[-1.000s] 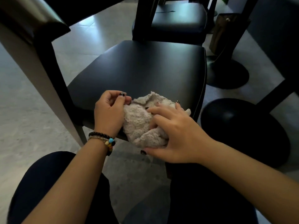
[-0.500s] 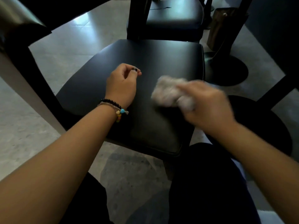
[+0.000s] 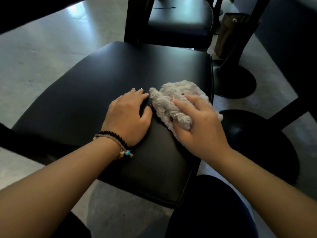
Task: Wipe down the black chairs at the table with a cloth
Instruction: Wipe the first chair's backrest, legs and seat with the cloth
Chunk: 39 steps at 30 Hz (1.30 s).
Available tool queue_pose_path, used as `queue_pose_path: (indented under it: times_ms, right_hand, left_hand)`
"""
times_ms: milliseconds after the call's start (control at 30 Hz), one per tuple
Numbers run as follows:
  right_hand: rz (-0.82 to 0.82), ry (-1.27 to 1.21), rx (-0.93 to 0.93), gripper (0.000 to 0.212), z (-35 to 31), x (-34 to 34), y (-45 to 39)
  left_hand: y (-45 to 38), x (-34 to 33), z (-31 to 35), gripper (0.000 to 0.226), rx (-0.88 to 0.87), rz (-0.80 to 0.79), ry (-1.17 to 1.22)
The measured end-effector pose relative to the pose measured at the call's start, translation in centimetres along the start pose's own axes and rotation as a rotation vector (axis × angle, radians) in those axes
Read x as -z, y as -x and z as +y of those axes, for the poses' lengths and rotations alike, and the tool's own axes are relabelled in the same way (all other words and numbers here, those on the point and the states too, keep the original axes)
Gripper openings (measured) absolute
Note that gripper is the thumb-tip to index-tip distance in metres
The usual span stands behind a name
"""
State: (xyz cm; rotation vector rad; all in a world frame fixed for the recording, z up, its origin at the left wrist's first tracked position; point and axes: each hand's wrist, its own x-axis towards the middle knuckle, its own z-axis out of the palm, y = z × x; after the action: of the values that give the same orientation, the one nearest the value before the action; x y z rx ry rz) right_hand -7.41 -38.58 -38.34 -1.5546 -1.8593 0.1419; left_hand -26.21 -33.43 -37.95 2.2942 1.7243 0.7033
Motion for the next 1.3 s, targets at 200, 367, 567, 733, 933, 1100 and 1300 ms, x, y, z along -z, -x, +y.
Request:
queue_pose_path:
  times_ms: [200, 367, 567, 733, 933, 1100, 1300]
  right_hand:
    - [0.018, 0.182, 0.003, 0.044, 3.8, -0.5, -8.4]
    - [0.010, 0.179, -0.267, 0.045, 6.7, -2.2, -17.4]
    - [-0.140, 0.130, -0.090, 0.046, 2.9, -2.5, -14.0]
    - [-0.184, 0.084, 0.119, 0.047, 2.2, -1.6, -11.2]
    - [-0.056, 0.248, -0.259, 0.042, 3.1, -4.4, -17.8]
    - [-0.184, 0.128, 0.116, 0.042, -1.3, -4.2, -10.4]
    - [-0.117, 0.102, -0.121, 0.042, 1.3, -1.1, -11.0]
  left_hand:
    - [0.0, -0.1, 0.5, 0.049, 0.016, -0.002, 0.014]
    - [-0.2, -0.1, 0.4, 0.054, 0.036, 0.023, 0.036]
    - [0.2, -0.3, -0.1, 0.045, 0.039, 0.036, 0.056]
    - [-0.1, -0.2, 0.0, 0.054, 0.065, 0.047, 0.094]
    - [-0.1, -0.1, 0.1, 0.075, 0.140, 0.127, 0.131]
    - [0.1, -0.2, -0.1, 0.075, 0.136, 0.115, 0.146]
    - [-0.5, 0.0, -0.2, 0.066, 0.132, 0.092, 0.117]
